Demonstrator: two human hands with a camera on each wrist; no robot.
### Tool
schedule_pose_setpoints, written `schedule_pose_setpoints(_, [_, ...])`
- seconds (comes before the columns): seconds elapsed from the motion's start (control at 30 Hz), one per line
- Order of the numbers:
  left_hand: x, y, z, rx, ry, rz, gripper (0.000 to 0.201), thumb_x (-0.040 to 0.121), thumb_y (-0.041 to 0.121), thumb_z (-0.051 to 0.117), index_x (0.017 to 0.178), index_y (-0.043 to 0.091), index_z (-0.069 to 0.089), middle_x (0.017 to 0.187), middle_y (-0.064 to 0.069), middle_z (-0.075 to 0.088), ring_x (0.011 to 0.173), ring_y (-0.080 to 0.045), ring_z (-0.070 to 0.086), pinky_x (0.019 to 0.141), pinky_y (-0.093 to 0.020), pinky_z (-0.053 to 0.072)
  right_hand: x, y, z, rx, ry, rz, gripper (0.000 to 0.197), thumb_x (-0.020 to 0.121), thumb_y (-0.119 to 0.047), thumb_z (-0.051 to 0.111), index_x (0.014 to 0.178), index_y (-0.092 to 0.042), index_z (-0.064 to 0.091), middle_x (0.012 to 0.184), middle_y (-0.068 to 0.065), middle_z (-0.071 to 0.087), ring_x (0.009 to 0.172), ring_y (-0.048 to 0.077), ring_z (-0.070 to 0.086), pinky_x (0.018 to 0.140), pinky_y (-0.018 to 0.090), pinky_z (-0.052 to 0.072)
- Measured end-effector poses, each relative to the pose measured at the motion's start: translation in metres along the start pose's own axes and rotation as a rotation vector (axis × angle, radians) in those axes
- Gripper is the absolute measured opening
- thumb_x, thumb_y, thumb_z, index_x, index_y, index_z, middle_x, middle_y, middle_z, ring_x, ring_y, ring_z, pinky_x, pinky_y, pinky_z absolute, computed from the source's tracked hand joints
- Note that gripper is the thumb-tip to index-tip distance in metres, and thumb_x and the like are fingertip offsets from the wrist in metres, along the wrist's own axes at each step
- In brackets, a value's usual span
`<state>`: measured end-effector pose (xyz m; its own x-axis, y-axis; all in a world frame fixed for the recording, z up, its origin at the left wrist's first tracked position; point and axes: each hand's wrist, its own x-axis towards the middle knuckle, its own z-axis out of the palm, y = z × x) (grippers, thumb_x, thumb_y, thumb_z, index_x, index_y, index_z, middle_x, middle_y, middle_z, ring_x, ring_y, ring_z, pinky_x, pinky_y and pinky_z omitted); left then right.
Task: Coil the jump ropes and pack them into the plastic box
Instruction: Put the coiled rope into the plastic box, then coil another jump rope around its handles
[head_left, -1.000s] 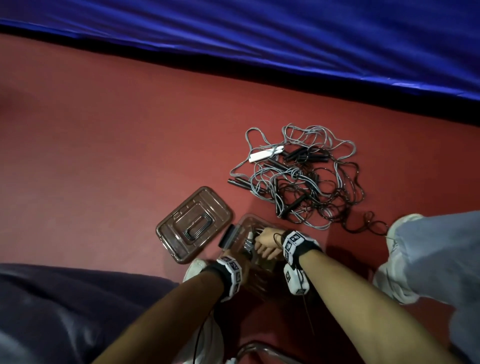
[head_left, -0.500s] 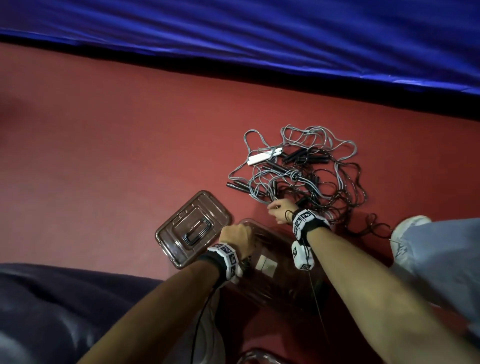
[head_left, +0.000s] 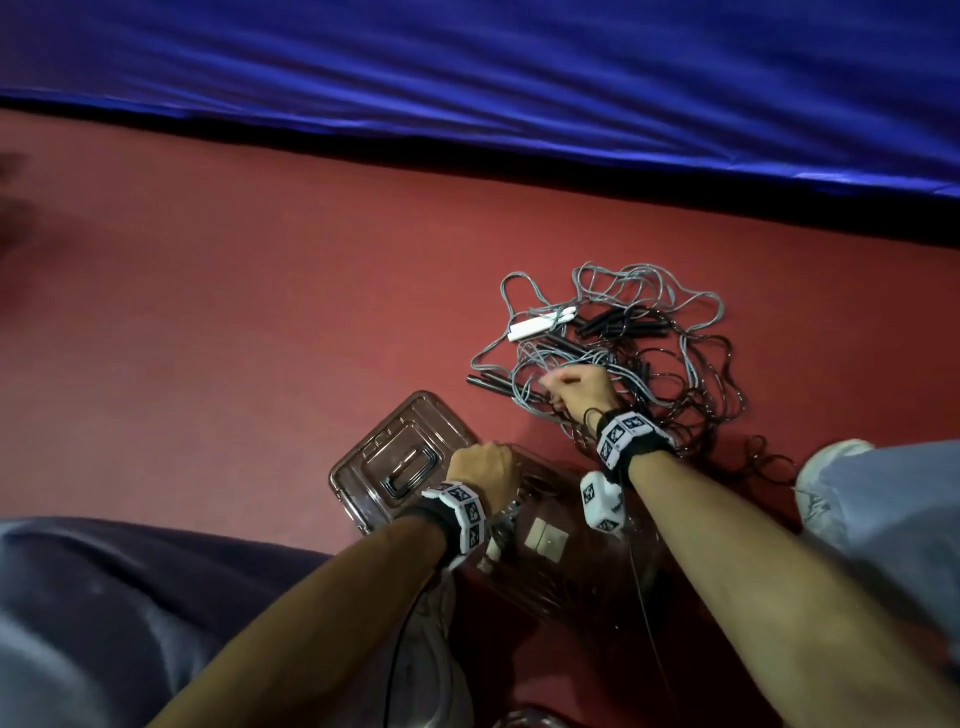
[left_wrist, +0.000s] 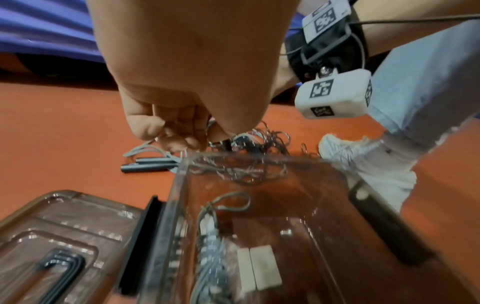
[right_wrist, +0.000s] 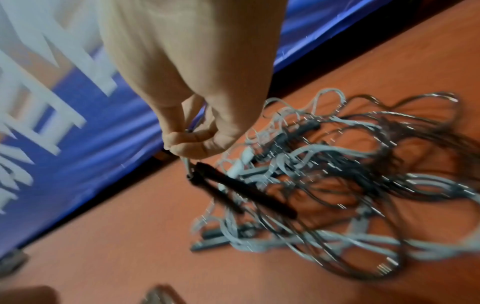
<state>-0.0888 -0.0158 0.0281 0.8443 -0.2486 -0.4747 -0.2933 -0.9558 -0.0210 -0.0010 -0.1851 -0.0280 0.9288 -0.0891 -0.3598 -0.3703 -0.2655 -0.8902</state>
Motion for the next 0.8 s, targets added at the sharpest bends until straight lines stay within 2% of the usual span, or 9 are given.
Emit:
schedule_pose_setpoints(0.1, [0.001,-0.001,-0.03,-0.075,0.083,-0.047,0.028,0.098,0.029,0.043,0.116,0.011,0.054,0.089,-0.005,0.067,0.083,-0.032,0.069,0.067,-0.037,0.052,-0.004,-0.068,-0.019,0.106,-0.045,-0.103,0.014,0.092,0.003,0.069,0.093,-0.008,0.077,0.071,0.005,0.07,0.042,-0.001,0.051,0.045,0.014,0.044])
schedule_pose_setpoints(0.23, [-0.001,0.001,-0.09,-0.203,0.227,-0.067,0.047,0.097,0.032,0.047,0.136,0.007,0.039,0.116,-0.015,0.065,0.1,-0.039,0.066,0.078,-0.044,0.051,-0.021,-0.162,-0.053,0.075,-0.061,-0.243,0.016,0.092,0.0,0.071,0.094,-0.014,0.08,0.071,0.0,0.074,0.044,0.001,0.05,0.046,0.015,0.043])
schedule_pose_setpoints(0.3, [-0.006,0.001,-0.126,-0.293,0.322,-0.07,0.057,0.095,0.037,0.054,0.137,0.003,0.035,0.12,-0.016,0.061,0.104,-0.039,0.064,0.08,-0.044,0.049,-0.034,-0.212,-0.073,0.103,-0.081,-0.344,0.017,0.092,0.004,0.069,0.094,-0.01,0.078,0.07,0.001,0.071,0.046,0.004,0.05,0.048,0.017,0.045])
schedule_pose_setpoints(0.4, [-0.019,-0.004,-0.183,-0.448,0.547,-0.05,0.069,0.089,0.049,0.064,0.132,0.003,0.035,0.125,-0.014,0.051,0.106,-0.034,0.059,0.083,-0.041,0.048,-0.07,-0.29,-0.11,0.163,-0.097,-0.479,0.015,0.093,0.006,0.065,0.099,-0.004,0.075,0.077,0.011,0.067,0.049,0.006,0.048,0.05,0.017,0.044])
schedule_pose_setpoints(0.5, [-0.035,-0.006,-0.241,-0.574,0.738,0.011,0.086,0.082,0.06,0.067,0.137,0.003,0.033,0.133,-0.014,0.045,0.117,-0.029,0.052,0.095,-0.042,0.049,-0.111,-0.353,-0.149,0.261,-0.098,-0.56,0.013,0.094,0.002,0.065,0.096,-0.005,0.075,0.075,0.008,0.068,0.051,0.006,0.049,0.052,0.018,0.042])
schedule_pose_setpoints(0.6, [-0.047,0.001,-0.29,-0.714,0.792,0.157,0.09,0.078,0.067,0.066,0.14,0.009,0.037,0.137,-0.008,0.049,0.124,-0.022,0.051,0.104,-0.04,0.045,-0.146,-0.378,-0.173,0.343,-0.093,-0.649,0.01,0.096,-0.007,0.067,0.1,-0.01,0.075,0.082,0.005,0.073,0.068,0.013,0.057,0.062,0.021,0.043])
schedule_pose_setpoints(0.67, [-0.05,0.011,-0.309,-0.767,0.788,0.268,0.077,0.081,0.063,0.068,0.135,0.014,0.045,0.129,-0.003,0.059,0.11,-0.017,0.06,0.096,-0.033,0.048,-0.16,-0.372,-0.179,0.369,-0.064,-0.699,0.011,0.097,-0.011,0.066,0.105,-0.012,0.074,0.088,0.003,0.075,0.084,0.014,0.065,0.071,0.022,0.046])
schedule_pose_setpoints(0.73, [-0.051,0.025,-0.316,-0.816,0.766,0.348,0.059,0.084,0.053,0.072,0.126,0.017,0.051,0.117,0.003,0.065,0.091,-0.014,0.063,0.083,-0.029,0.05,-0.166,-0.357,-0.179,0.452,-0.107,-0.676,0.013,0.099,-0.011,0.064,0.11,-0.011,0.072,0.094,0.005,0.075,0.092,0.016,0.067,0.078,0.026,0.051])
schedule_pose_setpoints(0.8, [-0.047,0.04,-0.32,-0.837,0.743,0.387,0.05,0.084,0.047,0.072,0.121,0.018,0.054,0.108,0.006,0.067,0.09,-0.01,0.063,0.082,-0.029,0.05,-0.168,-0.348,-0.177,0.481,-0.155,-0.63,0.015,0.1,-0.011,0.063,0.113,-0.011,0.07,0.101,0.008,0.074,0.091,0.016,0.067,0.083,0.032,0.054])
